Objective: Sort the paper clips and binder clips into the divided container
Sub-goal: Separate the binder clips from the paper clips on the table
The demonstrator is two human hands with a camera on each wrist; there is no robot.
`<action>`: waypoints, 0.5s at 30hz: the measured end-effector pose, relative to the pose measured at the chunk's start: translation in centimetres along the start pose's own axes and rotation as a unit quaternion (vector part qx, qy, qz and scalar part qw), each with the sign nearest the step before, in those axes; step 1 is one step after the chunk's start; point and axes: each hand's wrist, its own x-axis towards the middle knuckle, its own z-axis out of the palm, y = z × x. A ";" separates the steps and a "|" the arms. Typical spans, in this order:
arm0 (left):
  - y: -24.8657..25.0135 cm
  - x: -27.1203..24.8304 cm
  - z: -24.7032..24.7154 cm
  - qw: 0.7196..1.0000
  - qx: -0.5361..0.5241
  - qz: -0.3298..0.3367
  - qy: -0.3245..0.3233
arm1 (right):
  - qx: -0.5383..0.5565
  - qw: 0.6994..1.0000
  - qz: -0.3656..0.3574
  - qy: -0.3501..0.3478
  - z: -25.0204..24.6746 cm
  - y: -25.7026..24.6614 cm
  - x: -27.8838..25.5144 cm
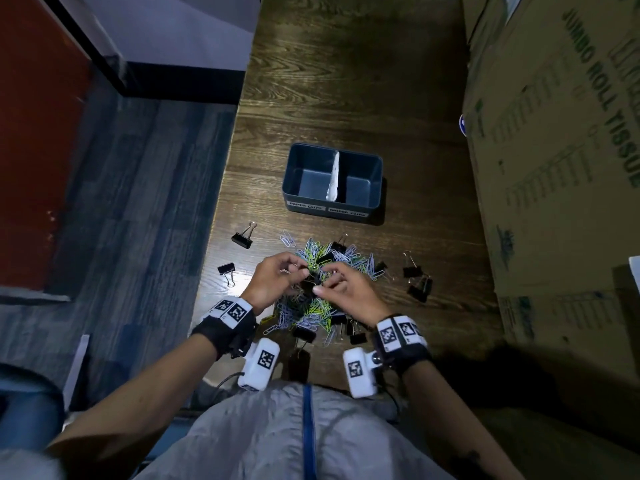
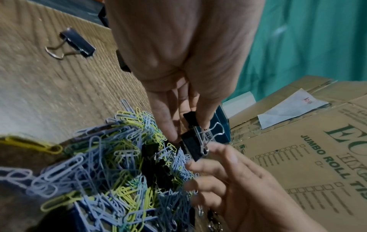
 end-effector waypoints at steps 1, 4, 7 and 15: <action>0.1 0.0 0.3 1.000 -0.001 -0.001 -0.001 | 0.011 1.000 -0.003 0.009 0.6 -0.3 0.4; 0.0 -0.2 0.7 1.000 -0.010 -0.007 0.002 | 0.041 0.998 0.010 0.051 1.5 -0.5 1.3; -0.6 -0.6 0.3 0.999 -0.038 -0.024 0.000 | 0.036 0.997 0.035 0.058 2.0 -0.6 1.5; -2.2 -2.4 -3.0 0.989 -0.136 -0.064 0.016 | 0.013 0.999 0.025 -0.018 3.7 -1.3 1.7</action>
